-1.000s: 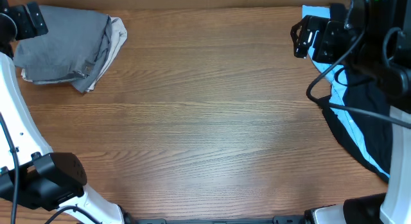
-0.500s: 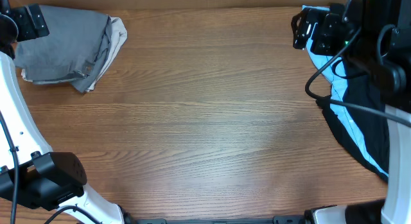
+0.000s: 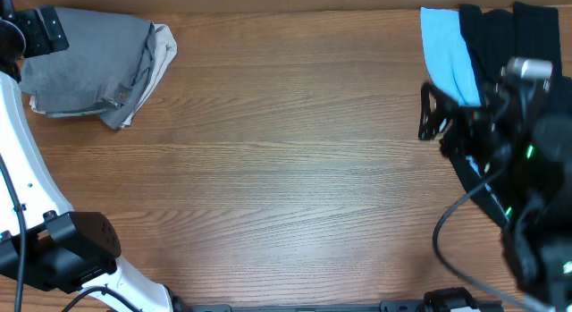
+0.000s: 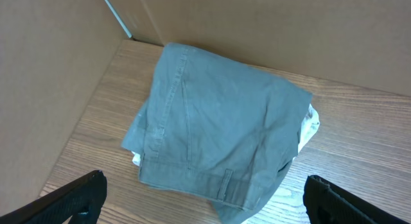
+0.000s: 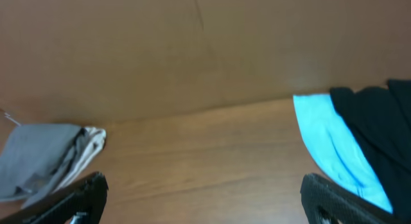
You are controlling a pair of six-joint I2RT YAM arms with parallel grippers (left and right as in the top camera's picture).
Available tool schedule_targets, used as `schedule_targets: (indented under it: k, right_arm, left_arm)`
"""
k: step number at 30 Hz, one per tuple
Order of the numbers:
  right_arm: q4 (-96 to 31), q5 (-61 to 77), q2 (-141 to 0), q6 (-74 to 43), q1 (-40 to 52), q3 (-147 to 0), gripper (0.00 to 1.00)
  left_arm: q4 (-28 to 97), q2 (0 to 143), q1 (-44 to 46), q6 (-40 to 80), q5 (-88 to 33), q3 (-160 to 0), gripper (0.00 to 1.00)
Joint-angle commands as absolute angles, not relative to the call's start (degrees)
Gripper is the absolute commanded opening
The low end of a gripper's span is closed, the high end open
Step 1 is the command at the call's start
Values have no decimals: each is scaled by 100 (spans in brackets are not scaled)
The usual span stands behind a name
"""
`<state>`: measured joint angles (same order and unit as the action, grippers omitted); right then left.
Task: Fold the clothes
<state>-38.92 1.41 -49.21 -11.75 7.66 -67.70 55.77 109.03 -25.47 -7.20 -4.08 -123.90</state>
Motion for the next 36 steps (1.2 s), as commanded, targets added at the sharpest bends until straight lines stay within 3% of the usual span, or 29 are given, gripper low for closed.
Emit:
schedule_targets:
  k: [1,15,36]
  right_arm:
    - [-3310,113,-4202,-1162,615,-5607,100]
    - [148,259,-1503,-1264,429,-1168,100]
    - [30,-191,-469,-1229,410,-45,100]
  left_arm:
    - [5568,10908,-2547,-628,-449,-12381,100]
    - [5568,10908,-2547,-628,-449,-12381,100]
    - [5568,10908,-2545,-628,-449,-12381,100]
